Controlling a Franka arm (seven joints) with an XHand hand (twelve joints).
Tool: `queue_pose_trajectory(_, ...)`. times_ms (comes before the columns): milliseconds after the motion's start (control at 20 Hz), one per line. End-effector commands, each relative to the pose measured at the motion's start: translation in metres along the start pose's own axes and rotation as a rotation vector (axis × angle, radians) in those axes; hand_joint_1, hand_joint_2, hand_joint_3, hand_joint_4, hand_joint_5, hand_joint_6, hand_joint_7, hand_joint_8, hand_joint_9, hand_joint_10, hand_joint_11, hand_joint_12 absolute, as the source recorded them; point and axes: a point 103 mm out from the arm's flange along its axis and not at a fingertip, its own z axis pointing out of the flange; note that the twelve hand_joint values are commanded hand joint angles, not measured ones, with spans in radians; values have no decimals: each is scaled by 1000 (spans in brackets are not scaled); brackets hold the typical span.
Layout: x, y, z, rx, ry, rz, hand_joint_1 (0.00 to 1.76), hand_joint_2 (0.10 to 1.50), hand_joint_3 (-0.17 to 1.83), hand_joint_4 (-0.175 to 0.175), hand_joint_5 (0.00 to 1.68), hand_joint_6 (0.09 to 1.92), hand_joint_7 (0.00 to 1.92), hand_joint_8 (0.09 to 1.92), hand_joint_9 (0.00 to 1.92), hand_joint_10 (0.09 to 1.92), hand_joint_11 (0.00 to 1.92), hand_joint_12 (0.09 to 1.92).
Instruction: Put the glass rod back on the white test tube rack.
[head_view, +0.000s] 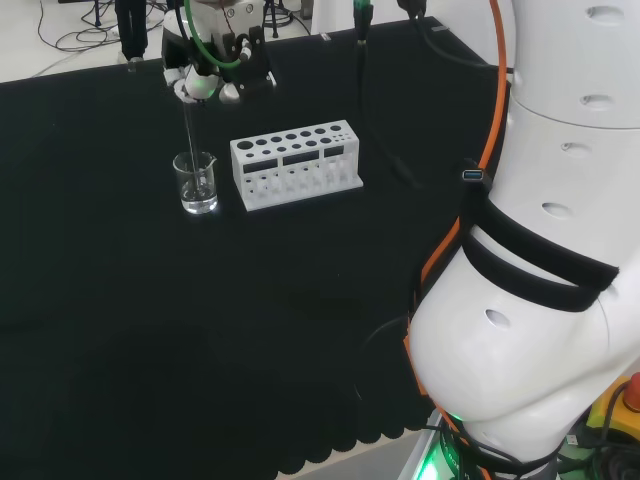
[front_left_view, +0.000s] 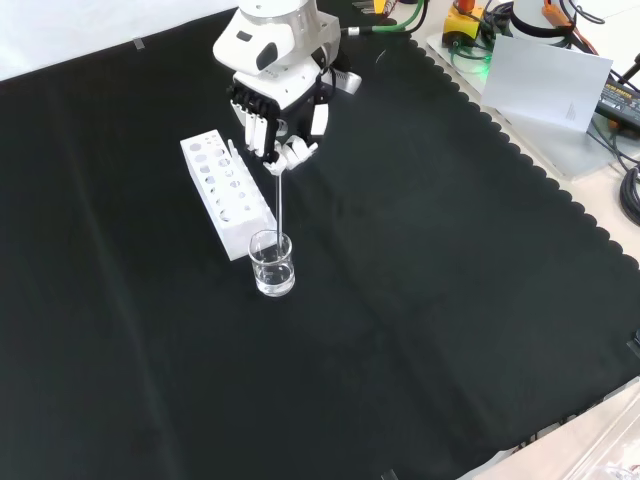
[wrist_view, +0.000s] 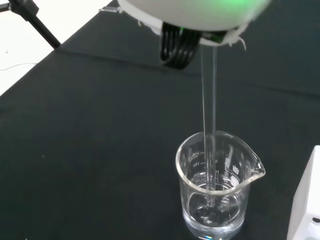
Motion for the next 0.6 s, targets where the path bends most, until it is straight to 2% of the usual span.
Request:
queue_pose_trajectory(50, 0, -3, -6, -8, 3, -7, 1316, 613, 843, -175, 1147, 718, 1218, 1133, 1759, 700, 1743, 738)
queue_pose_trajectory(350, 2, -6, -31, -10, -9, 9, 1316, 613, 843, -175, 1147, 718, 1218, 1133, 1760, 700, 1743, 739)
queue_pose_trajectory(600, -10, -12, -45, -27, -8, 27, 1316, 613, 843, -175, 1147, 718, 1218, 1134, 1760, 699, 1743, 739)
